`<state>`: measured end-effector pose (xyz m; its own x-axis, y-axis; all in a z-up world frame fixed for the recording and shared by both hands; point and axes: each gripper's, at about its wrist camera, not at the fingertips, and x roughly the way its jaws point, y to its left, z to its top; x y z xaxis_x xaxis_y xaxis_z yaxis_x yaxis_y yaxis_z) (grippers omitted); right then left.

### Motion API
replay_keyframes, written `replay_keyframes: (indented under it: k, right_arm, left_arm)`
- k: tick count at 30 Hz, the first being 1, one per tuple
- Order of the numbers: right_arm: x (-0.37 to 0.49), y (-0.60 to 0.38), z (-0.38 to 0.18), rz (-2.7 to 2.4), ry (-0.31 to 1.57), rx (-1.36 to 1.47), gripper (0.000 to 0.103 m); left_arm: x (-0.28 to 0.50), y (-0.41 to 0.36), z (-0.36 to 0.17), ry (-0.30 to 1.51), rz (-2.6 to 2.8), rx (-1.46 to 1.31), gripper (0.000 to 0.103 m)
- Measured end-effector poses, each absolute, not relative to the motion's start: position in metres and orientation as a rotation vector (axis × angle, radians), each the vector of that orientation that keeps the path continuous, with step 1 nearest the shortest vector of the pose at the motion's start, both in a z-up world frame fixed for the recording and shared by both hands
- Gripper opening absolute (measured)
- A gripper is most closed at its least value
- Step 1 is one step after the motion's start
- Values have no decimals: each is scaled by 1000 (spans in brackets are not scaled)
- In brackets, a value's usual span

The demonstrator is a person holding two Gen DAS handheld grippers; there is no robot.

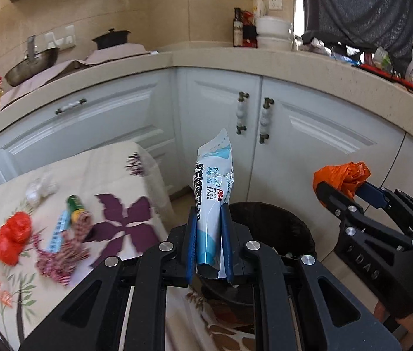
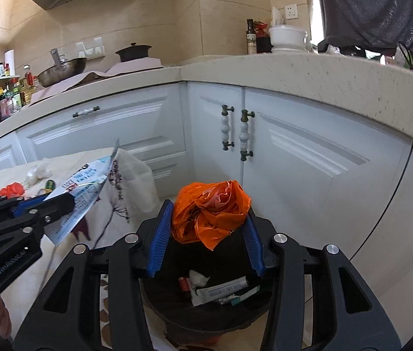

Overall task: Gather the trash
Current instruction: 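Carry tube and orange bag over the black bin and open both tools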

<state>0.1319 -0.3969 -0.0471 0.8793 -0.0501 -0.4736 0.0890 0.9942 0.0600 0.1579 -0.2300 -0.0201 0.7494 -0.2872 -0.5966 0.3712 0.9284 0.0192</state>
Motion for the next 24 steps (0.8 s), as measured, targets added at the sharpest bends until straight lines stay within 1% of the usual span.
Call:
replay_keyframes:
  k: [12, 13, 14, 15, 16, 18, 24]
  right_arm:
    - [169, -425, -74, -114, 517, 121, 46]
    - [172, -426, -76, -114, 515, 124, 47]
    - [174, -427, -77, -114, 517, 126, 54]
    - [176, -426, -78, -121, 517, 125, 60]
    - [177, -426, -78, -132, 510, 123, 60]
    - [179, -426, -77, -133, 511, 126, 60]
    - [170, -416, -65, -139, 494, 119, 60]
  left_arm:
    - [188, -272, -41, 687, -357, 171, 17]
    - [189, -273, -42, 689, -357, 172, 19]
    - [190, -275, -43, 692, -355, 176, 20]
    - [191, -275, -43, 693, -353, 177, 23]
    - [191, -275, -44, 695, -352, 176, 29]
    - [191, -273, -42, 695, -354, 165, 36]
    - [184, -261, -29, 657, -348, 149, 43]
